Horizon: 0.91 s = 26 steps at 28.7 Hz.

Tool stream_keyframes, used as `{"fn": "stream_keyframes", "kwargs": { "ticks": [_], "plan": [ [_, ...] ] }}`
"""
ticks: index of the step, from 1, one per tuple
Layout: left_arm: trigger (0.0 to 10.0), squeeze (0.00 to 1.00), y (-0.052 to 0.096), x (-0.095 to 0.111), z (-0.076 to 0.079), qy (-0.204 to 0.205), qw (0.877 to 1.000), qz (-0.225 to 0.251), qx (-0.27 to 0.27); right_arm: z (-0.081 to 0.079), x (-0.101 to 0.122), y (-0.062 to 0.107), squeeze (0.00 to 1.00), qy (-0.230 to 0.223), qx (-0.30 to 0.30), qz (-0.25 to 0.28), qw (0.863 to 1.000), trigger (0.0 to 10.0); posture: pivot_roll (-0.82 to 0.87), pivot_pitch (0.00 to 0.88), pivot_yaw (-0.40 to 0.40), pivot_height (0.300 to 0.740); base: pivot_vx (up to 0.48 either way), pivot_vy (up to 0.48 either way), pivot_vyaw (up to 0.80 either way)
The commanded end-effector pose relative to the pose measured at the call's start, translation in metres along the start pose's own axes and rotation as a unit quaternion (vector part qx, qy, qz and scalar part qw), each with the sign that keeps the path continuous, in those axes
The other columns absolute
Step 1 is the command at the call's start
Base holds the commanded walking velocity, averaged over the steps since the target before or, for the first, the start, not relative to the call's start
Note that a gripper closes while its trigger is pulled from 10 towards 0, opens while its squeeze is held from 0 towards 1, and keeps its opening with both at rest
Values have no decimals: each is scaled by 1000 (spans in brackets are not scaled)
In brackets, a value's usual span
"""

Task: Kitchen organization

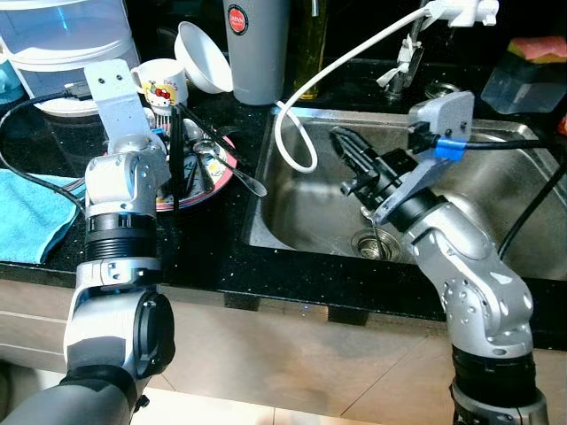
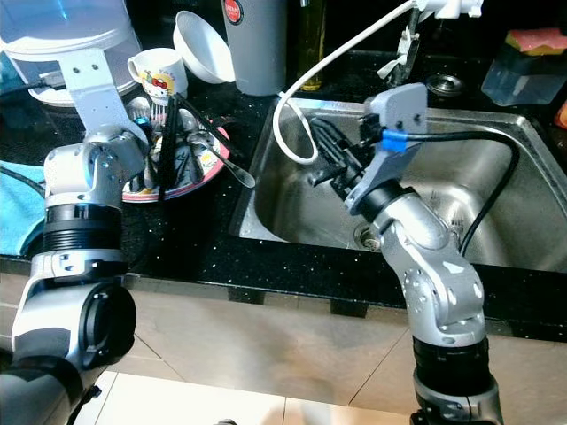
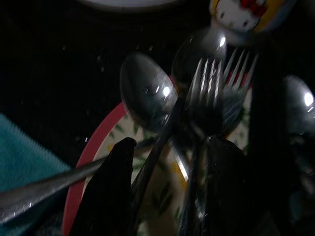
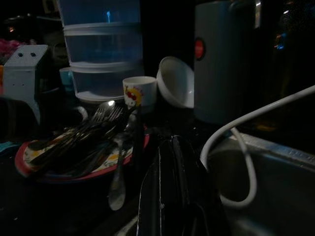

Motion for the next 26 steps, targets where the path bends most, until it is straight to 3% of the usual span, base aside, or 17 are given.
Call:
{"fn": "stream_keyframes", "kwargs": {
  "ticks": [1, 8, 10, 11, 12, 13, 15, 16, 26],
  "plan": [
    [10000, 0, 0, -9, -2, 1, 1000, -21, 6, -4, -1, 1, 0, -6, 12, -3, 1000, 10000, 65, 96, 58, 740, 0, 0, 0],
    [10000, 0, -4, -20, -6, 16, 998, -63, 16, -1, -2, 1, 0, -5, 2, -6, 1000, 10000, 65, 97, 57, 740, 0, 0, 0],
    [6549, 0, -5, -20, -6, 14, 998, -62, 17, 1, -2, 2, 0, -4, -2, -7, 1000, 10000, 64, 101, 57, 740, 0, 0, 0],
    [5294, 0, -5, -20, -6, 13, 998, -61, 18, 1, -2, 2, 0, -4, -2, -7, 1000, 10000, 64, 101, 57, 740, 0, 0, 0],
    [5294, 0, -5, -20, -6, 13, 998, -61, 18, 1, -2, 2, 0, -4, -2, -7, 1000, 10000, 64, 101, 57, 740, 0, 0, 0],
    [2314, 0, -5, -20, -6, 13, 998, -62, 18, 2, -1, 2, 0, -4, -3, -7, 1000, 10000, 63, 102, 57, 740, 0, 0, 0],
    [2196, 0, -4, -19, -6, 12, 998, -61, 17, 2, -1, 2, 0, -4, -4, -7, 1000, 10000, 63, 102, 57, 740, 0, 0, 0],
    [0, 0, -4, -19, -6, 10, 998, -60, 16, 2, -1, 2, 0, -4, -5, -7, 1000, 10000, 64, 102, 57, 740, 0, 0, 0],
    [0, 0, -4, -14, -4, 9, 999, -44, 10, 3, -1, 2, 0, -4, -9, -6, 1000, 10000, 64, 104, 55, 740, 0, 0, 0]
  ]
}}
Point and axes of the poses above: a point about 5 cm out from each wrist's last joint towards the gripper, its own y axis pointing back from the gripper into the wrist, its own x axis along the axis of the wrist's last joint, z = x × y, the point moved 1 cm from there along -y, pointing out of the wrist towards the gripper, and after that the axes turned 14 degrees about y, right-handed, at the moved point
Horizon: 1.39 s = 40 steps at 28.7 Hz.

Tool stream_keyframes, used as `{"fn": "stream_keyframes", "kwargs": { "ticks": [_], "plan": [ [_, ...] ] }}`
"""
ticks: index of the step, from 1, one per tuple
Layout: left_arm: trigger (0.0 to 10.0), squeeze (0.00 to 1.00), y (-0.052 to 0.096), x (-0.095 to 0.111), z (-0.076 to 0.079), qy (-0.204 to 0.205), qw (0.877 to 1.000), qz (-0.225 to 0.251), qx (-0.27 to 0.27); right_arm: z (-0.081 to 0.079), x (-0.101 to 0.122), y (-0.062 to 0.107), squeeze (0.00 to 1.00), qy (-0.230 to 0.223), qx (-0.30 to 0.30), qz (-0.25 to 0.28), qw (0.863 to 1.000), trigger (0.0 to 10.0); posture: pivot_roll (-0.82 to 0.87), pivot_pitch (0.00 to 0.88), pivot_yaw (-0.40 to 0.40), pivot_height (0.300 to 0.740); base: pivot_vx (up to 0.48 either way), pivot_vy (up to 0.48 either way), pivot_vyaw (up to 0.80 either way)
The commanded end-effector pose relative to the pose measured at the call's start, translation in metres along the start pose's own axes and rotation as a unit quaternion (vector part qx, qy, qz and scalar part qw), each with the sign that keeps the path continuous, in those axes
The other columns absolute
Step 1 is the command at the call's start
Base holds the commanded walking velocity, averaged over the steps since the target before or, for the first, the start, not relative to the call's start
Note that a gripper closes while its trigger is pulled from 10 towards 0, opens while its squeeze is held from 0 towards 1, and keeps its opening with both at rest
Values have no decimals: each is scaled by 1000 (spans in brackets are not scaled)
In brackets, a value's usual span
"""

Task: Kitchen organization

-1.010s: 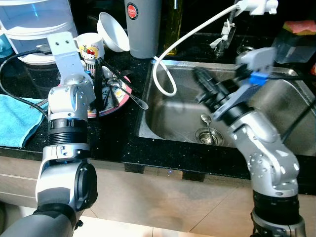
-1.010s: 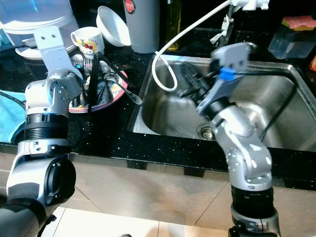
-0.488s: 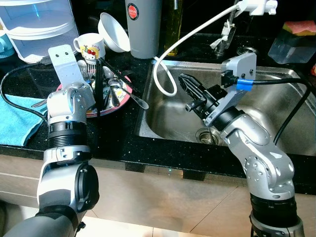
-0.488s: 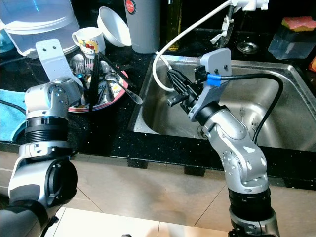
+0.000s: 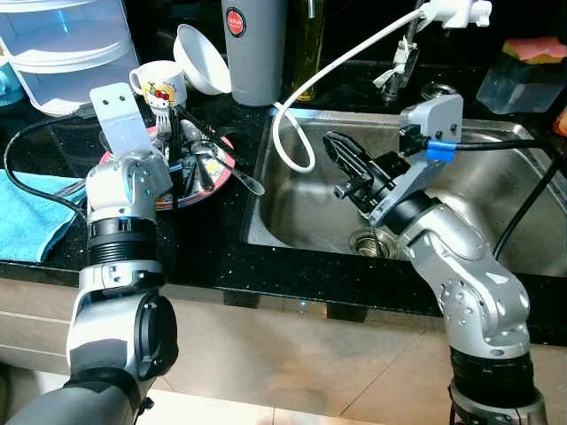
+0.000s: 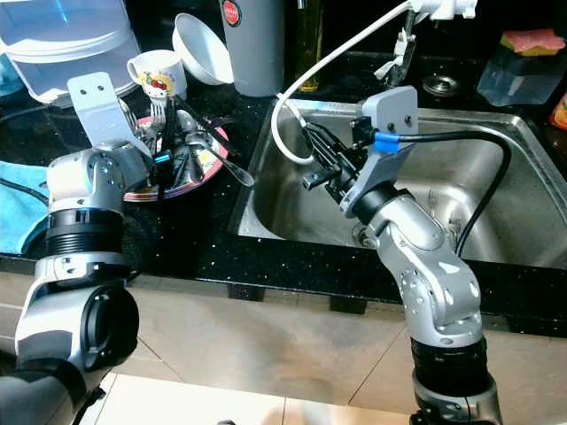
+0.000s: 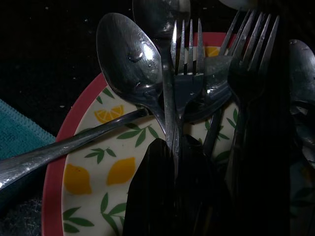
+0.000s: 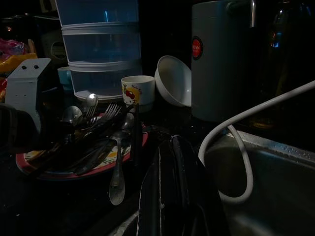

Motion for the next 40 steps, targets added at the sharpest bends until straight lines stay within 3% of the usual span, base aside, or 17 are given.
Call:
{"fn": "stream_keyframes", "kwargs": {
  "ticks": [1, 3, 4, 5, 6, 8, 16, 17, 19, 23, 26, 27, 28, 29, 30, 40],
  "plan": [
    [0, 0, -1, -1, -1, -4, 1000, 1, 2, 2, 0, 2, 0, -2, -4, -2, 1000, 10000, 64, 104, 55, 740, 0, 0, 0],
    [0, 0, 2, 8, 5, -13, 999, 34, -18, 2, 0, 2, 0, -2, -5, -2, 1000, 10000, 64, 104, 55, 740, 0, 0, 0],
    [7725, 0, 4, 14, 10, -20, 998, 57, -35, 2, 0, 2, 0, -2, -6, -2, 1000, 10000, 64, 104, 55, 740, 0, 0, 0],
    [10000, 0, 8, 20, 16, -26, 995, 81, -50, 2, 0, 2, 0, -2, -6, -1, 1000, 10000, 64, 104, 55, 740, 0, 0, 0],
    [10000, 0, 15, 31, 25, -38, 989, 123, -75, 3, 1, 2, 0, -2, -7, -1, 1000, 10000, 63, 105, 54, 740, 0, 0, 0],
    [10000, 0, 18, 34, 29, -43, 986, 136, -87, 3, 1, 2, 0, -3, -7, -1, 1000, 10000, 63, 105, 54, 740, 0, 0, 0],
    [10000, 0, 24, 34, 40, -67, 978, 149, -127, 4, 1, 1, 0, -2, -12, -1, 1000, 10000, 63, 105, 54, 740, 0, 0, 0],
    [10000, 0, 27, 31, 47, -81, 973, 149, -158, 6, 0, 1, 0, -1, -22, -3, 1000, 10000, 62, 101, 55, 740, 0, 0, 0],
    [10000, 0, 29, 30, 48, -86, 970, 154, -167, 8, -1, 1, 0, 0, -26, -4, 1000, 10000, 62, 101, 55, 740, 0, 0, 0],
    [10000, 0, 30, 37, 41, -121, 961, 211, -128, 12, -1, 1, 0, 0, -41, -4, 999, 10000, 64, 93, 57, 740, 0, 0, 0],
    [10000, 0, 31, 46, 36, -123, 953, 253, -109, 13, -1, 1, 0, 0, -47, -3, 999, 10000, 63, 91, 56, 740, 0, 0, 0],
    [10000, 0, 34, 52, 37, -139, 943, 280, -110, 13, -1, 1, 0, 1, -47, -3, 999, 10000, 64, 87, 54, 740, 0, 0, 0],
    [10000, 0, 34, 52, 37, -139, 943, 280, -110, 13, -1, 1, 0, 1, -47, -3, 999, 10000, 64, 87, 54, 740, 0, 0, 0],
    [10000, 0, 37, 57, 38, -148, 936, 302, -107, 13, -1, 1, 0, 0, -46, -2, 999, 10000, 64, 87, 54, 740, 0, 0, 0],
    [10000, 0, 42, 64, 40, -167, 921, 335, -107, 13, -1, 0, 0, 0, -46, -2, 999, 10000, 64, 84, 54, 740, 0, 0, 0],
    [10000, 0, 48, 76, 45, -175, 899, 384, -118, 13, -1, 0, 0, 0, -48, -2, 999, 10000, 64, 80, 54, 740, 0, 0, 0]
  ]
}}
Point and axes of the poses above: a point about 5 cm out from each wrist's last joint towards the gripper, its own y axis pointing back from the gripper into the wrist, its own x axis along the axis of the wrist's last joint, z = x × y, the point moved 1 cm from there along -y, pointing out of the wrist towards the gripper, and after that the axes turned 14 degrees about y, right-handed, at the moved point
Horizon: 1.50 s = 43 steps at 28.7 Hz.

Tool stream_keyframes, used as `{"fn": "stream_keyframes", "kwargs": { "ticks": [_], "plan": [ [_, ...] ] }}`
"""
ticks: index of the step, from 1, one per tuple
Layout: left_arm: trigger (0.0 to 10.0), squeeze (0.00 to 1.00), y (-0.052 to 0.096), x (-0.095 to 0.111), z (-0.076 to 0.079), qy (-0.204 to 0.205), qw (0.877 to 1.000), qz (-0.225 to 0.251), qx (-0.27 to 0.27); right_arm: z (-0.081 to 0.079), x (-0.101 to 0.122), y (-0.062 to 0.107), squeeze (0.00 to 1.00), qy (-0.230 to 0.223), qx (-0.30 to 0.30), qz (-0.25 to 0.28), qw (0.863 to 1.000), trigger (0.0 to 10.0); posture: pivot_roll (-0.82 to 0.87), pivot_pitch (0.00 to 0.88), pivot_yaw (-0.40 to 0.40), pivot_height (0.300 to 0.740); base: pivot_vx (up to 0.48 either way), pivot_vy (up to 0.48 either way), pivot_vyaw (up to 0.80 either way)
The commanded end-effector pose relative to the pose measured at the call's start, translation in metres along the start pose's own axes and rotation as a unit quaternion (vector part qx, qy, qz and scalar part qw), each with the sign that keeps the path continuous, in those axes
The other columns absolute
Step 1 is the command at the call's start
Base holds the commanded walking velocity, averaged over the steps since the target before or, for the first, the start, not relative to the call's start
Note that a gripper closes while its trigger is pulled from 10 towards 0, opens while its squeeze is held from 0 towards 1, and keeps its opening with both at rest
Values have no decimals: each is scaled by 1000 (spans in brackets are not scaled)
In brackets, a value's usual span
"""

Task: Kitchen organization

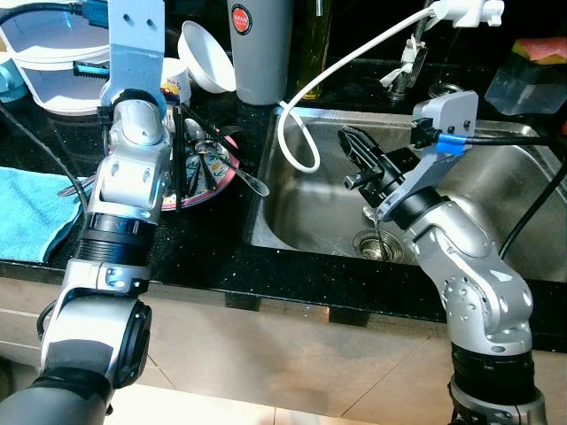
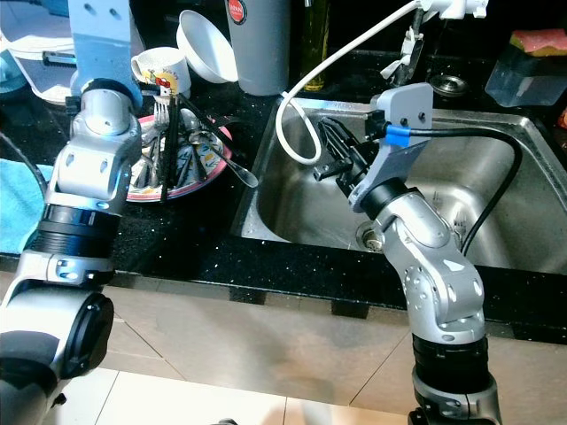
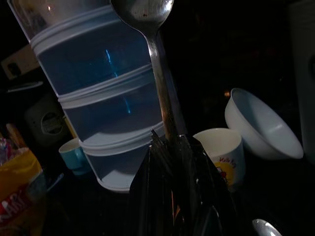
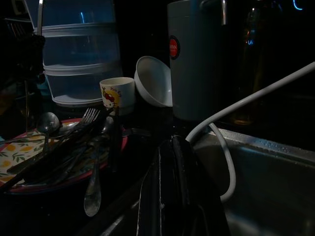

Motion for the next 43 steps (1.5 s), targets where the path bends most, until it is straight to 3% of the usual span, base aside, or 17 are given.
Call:
{"fn": "stream_keyframes", "kwargs": {
  "ticks": [1, 3, 4, 5, 7, 10, 12, 15, 20, 26, 29, 32, 38, 43],
  "plan": [
    [10000, 0, -6, 11, -3, -15, 999, 31, 2, 1, 1, -1, 0, 0, -3, 4, 1000, 10000, 61, 78, 52, 740, 0, 0, 0],
    [10000, 0, -9, 14, -4, -18, 999, 45, -5, 1, 1, -1, 0, 0, -4, 5, 1000, 10000, 61, 78, 52, 740, 0, 0, 0],
    [10000, 0, -10, 22, -3, -56, 995, 86, -9, 1, 1, -1, 0, -1, -4, 5, 1000, 10000, 60, 84, 53, 740, 0, 0, 0],
    [10000, 0, -10, 24, 1, -65, 993, 90, -27, 1, 2, -1, 0, -1, -5, 5, 1000, 10000, 58, 86, 52, 740, 0, 0, 0],
    [10000, 0, -12, 21, 3, -61, 995, 77, -37, 1, 2, -1, 0, -1, -5, 5, 1000, 10000, 59, 88, 52, 740, 0, 0, 0],
    [10000, 0, -14, -1, -1, -23, 999, -9, -22, 2, 2, 0, 0, -1, -8, 4, 1000, 10000, 55, 96, 55, 740, 0, 0, 0],
    [10000, 0, -12, -12, 0, -46, 998, -30, -27, 2, 1, 0, 0, -1, -9, 3, 1000, 10000, 55, 96, 55, 740, 0, 0, 0],
    [10000, 0, -10, -20, 1, -67, 996, -42, -33, 2, 1, 1, 0, -1, -10, 3, 1000, 10000, 55, 96, 55, 740, 0, 0, 0],
    [10000, 0, -8, -32, 4, -37, 996, -71, -43, 3, 1, 1, 0, -2, -11, 3, 1000, 10000, 56, 106, 52, 740, 0, 0, 0],
    [10000, 0, -10, -26, 9, -17, 996, -61, -59, 3, 1, 0, 0, -3, -12, 2, 1000, 10000, 56, 108, 52, 740, 0, 0, 0],
    [10000, 0, -7, -29, 14, -7, 994, -74, -82, 4, 1, 0, 0, -3, -14, 2, 1000, 10000, 55, 109, 53, 740, 0, 0, 0],
    [10000, 0, 0, -35, 27, 10, 985, -94, -142, 6, 1, 0, 0, -2, -19, 1, 1000, 10000, 56, 110, 53, 740, 0, 0, 0],
    [10000, 0, 4, -34, 35, 11, 980, -85, -179, 7, 0, 0, 0, -2, -23, 2, 1000, 10000, 55, 110, 54, 740, 0, 0, 0],
    [10000, 0, 15, -26, 53, -2, 962, -45, -268, 9, 2, 0, 0, -3, -26, 4, 1000, 10000, 55, 109, 54, 740, 0, 0, 0]
  ]
}}
Point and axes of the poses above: a point about 5 cm out from each wrist's last joint towards the gripper, its own y axis pointing back from the gripper into the wrist, its own x axis along the axis of the wrist's last joint, z = x × y, the point moved 1 cm from there along -y, pointing out of the wrist towards the gripper, and after that the axes turned 14 degrees about y, right-handed, at the moved point
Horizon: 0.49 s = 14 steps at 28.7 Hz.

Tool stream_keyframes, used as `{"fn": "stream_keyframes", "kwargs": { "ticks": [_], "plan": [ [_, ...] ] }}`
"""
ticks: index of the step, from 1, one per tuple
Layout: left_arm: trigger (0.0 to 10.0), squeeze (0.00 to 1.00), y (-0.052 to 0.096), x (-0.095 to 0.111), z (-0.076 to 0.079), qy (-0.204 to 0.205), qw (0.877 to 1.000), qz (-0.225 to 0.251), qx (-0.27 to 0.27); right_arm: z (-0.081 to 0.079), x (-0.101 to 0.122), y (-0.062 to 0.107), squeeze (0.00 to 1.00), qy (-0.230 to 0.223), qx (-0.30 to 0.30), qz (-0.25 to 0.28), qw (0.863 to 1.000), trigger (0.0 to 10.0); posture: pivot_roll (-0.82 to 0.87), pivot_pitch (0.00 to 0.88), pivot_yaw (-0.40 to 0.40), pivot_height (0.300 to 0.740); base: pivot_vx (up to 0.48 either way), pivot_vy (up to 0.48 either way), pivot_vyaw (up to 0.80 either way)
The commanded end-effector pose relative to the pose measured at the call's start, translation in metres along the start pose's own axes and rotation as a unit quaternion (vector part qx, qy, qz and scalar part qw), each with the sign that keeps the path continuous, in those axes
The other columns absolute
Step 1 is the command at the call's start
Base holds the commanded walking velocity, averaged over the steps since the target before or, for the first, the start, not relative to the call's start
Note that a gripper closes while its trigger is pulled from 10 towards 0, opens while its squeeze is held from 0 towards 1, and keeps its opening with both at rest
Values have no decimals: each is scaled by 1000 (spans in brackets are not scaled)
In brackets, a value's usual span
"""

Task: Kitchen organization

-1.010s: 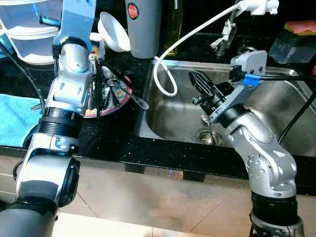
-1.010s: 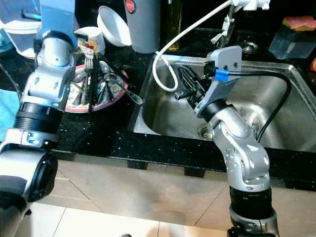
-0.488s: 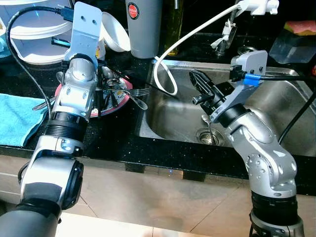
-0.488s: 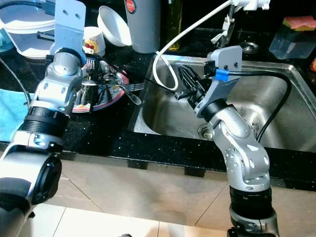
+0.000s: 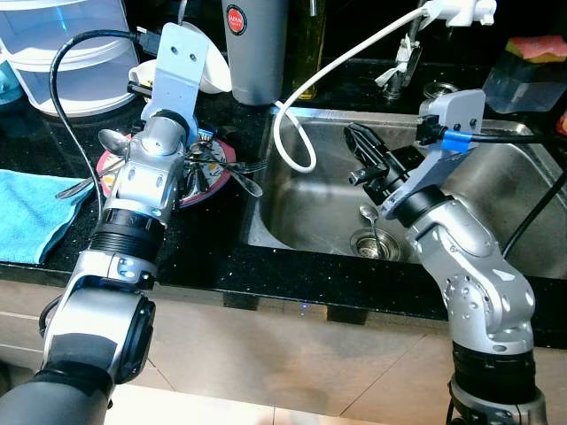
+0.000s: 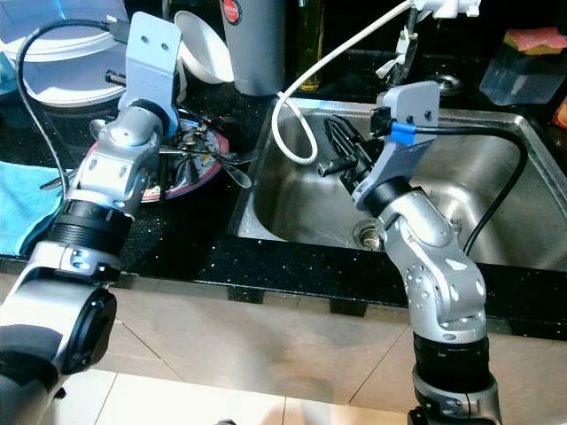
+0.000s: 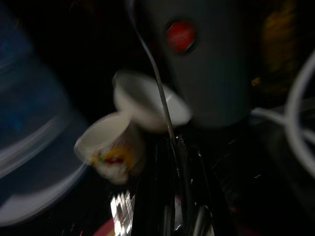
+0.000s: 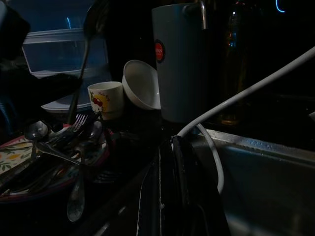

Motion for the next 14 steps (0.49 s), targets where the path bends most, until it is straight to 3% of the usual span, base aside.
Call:
{"fn": "stream_keyframes", "kwargs": {
  "ticks": [1, 3, 5, 6, 9, 14],
  "plan": [
    [10000, 0, 4, 4, 17, -16, 998, 25, -60, 1, 1, 0, 0, -7, -2, 6, 1000, 10000, 52, 110, 55, 740, 0, 0, 0],
    [10000, 0, 4, 4, 17, -16, 998, 25, -60, 1, 1, 0, 0, -7, -2, 6, 1000, 10000, 52, 110, 55, 740, 0, 0, 0],
    [10000, 0, 10, 9, 34, 2, 990, 41, -135, 3, 4, 1, 0, -29, -3, 17, 999, 10000, 51, 111, 54, 740, 0, 0, 0],
    [10000, 0, 10, 9, 34, 2, 990, 41, -135, 3, 4, 1, 0, -29, -3, 17, 999, 10000, 51, 111, 54, 740, 0, 0, 0],
    [10000, 0, 17, 14, 51, 45, 976, 43, -209, 4, 10, 2, 0, -55, 1, 36, 998, 10000, 47, 108, 54, 740, 0, 0, 0],
    [10000, 0, 21, 14, 61, 80, 963, 33, -256, 5, 17, 3, 0, -84, 8, 60, 995, 10000, 39, 108, 55, 740, 0, 0, 0]
  ]
}}
Point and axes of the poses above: a point about 5 cm out from each wrist's last joint towards the gripper, its own y axis pointing back from the gripper into the wrist, its own x axis along the axis of the wrist's last joint, z = x × y, the point moved 1 cm from there along -y, pointing out of the wrist towards the gripper, and after that the axes turned 14 degrees about y, right-handed, at the moved point
